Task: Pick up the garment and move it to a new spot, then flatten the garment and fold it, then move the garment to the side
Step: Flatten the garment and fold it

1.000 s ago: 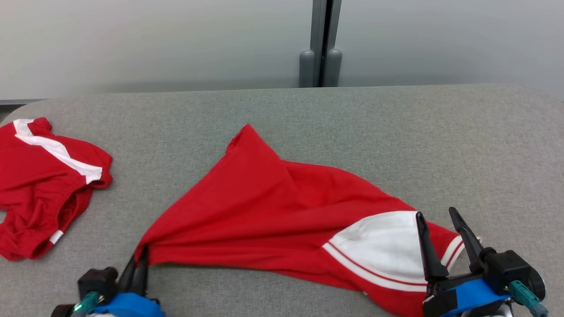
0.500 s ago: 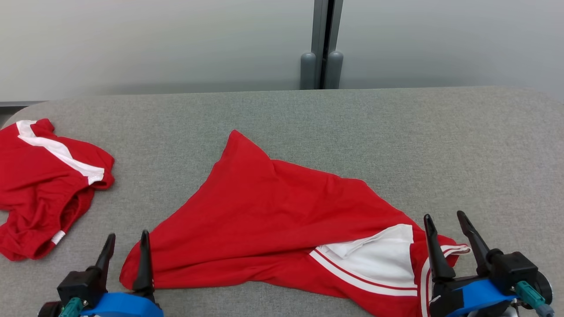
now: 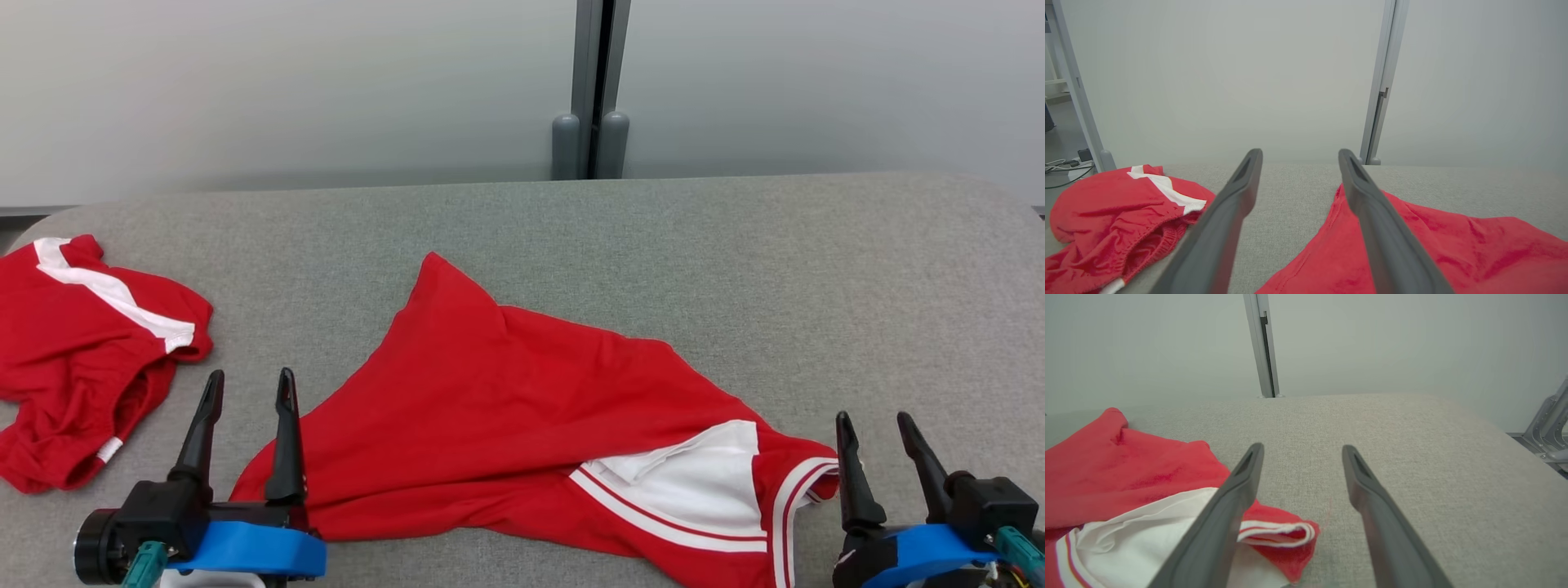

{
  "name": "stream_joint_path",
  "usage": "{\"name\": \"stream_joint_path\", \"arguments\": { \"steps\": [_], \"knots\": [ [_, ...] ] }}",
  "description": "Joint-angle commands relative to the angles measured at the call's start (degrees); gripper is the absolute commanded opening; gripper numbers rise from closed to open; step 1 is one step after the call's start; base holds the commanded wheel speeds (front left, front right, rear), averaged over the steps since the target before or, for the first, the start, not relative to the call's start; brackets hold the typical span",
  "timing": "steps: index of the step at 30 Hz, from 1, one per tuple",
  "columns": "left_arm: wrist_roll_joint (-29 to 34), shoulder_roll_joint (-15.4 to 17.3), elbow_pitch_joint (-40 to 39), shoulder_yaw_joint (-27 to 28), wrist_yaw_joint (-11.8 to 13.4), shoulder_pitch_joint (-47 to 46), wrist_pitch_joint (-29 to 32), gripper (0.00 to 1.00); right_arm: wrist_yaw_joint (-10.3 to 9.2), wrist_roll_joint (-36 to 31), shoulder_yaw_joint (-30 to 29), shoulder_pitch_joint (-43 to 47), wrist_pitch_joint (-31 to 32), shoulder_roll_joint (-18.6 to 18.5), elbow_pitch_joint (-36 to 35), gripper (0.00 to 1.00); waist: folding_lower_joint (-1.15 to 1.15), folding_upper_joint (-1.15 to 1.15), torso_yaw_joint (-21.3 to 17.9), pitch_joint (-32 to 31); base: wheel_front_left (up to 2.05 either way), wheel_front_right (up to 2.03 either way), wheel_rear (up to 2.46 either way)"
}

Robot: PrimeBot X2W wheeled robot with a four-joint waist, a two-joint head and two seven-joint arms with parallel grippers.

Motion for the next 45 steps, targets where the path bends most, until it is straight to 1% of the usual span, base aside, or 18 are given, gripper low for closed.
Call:
{"name": "stream_joint_path", "arguments": {
  "steps": [1,5,10,14,18,23,31,32,33,34,40,45],
  "knots": [
    [0.6,-0.4,0.0,0.1,-0.3,-0.2,-0.1,1.0,0.03,0.0,-0.4,0.1,0.5,-0.1,0.9,1.0,0.0,0.0,-0.1,-0.4,0.0,0.0,0.0],
    [1.7,-1.2,0.7,0.5,-0.7,0.3,-0.1,1.0,0.03,0.2,-0.8,-0.3,1.2,-0.1,3.0,1.0,0.0,0.0,-0.3,-0.9,0.0,0.0,0.0],
    [2.8,-1.5,1.4,1.6,-0.9,1.0,-0.1,1.0,0.03,-0.2,-0.8,-3.1,2.8,-0.1,4.4,1.0,0.0,0.0,-0.5,-1.1,0.0,0.0,0.0],
    [3.9,-1.6,1.9,2.0,-1.0,1.0,-0.1,1.0,0.03,0.2,-0.2,-5.9,6.0,-0.9,6.8,1.0,0.0,0.0,-0.2,-0.9,0.0,0.0,0.0],
    [4.8,-1.6,2.8,2.6,-1.0,0.7,-0.1,1.0,0.03,0.5,1.0,-7.3,10.2,-1.7,11.1,1.0,0.0,0.0,0.2,-0.6,0.0,0.0,0.0],
    [5.1,-1.8,3.6,3.0,-1.1,0.4,-0.1,1.0,0.03,2.3,3.2,-5.3,13.3,-2.0,15.4,1.0,0.0,0.0,0.7,-0.6,0.0,0.0,0.0],
    [5.3,-2.0,3.6,3.5,-1.2,0.5,-0.1,1.0,0.03,3.5,8.1,-2.5,16.9,-1.5,18.0,1.0,0.0,0.0,0.5,-0.3,0.0,0.0,0.0],
    [5.3,-2.0,3.6,3.5,-1.2,0.3,-0.1,1.0,0.04,3.6,8.6,-2.7,17.1,-1.6,18.0,0.48,0.0,0.0,0.5,-0.2,0.0,0.0,0.0],
    [5.3,-2.0,3.6,3.5,-1.3,0.1,-0.1,1.0,0.04,3.8,9.1,-3.0,17.0,-1.7,17.9,0.18,0.0,0.0,0.5,-0.2,0.0,0.0,0.0],
    [5.3,-2.0,3.6,3.5,-1.3,0.0,-0.1,1.0,0.04,4.2,9.5,-3.4,17.0,-1.9,17.9,0.0,0.0,0.0,0.5,-0.2,0.0,0.0,0.0],
    [5.4,-2.2,3.7,3.2,-1.4,-1.0,-0.1,1.0,0.02,4.1,10.1,-9.2,14.4,-5.1,15.4,0.0,0.0,0.0,1.1,0.5,0.0,0.0,0.0],
    [5.2,-2.2,3.5,3.0,-1.4,-1.8,-0.1,1.0,0.02,2.9,9.2,-17.4,12.2,-8.9,14.1,0.0,0.0,0.0,2.4,1.4,0.0,0.0,0.0]
  ]
}}
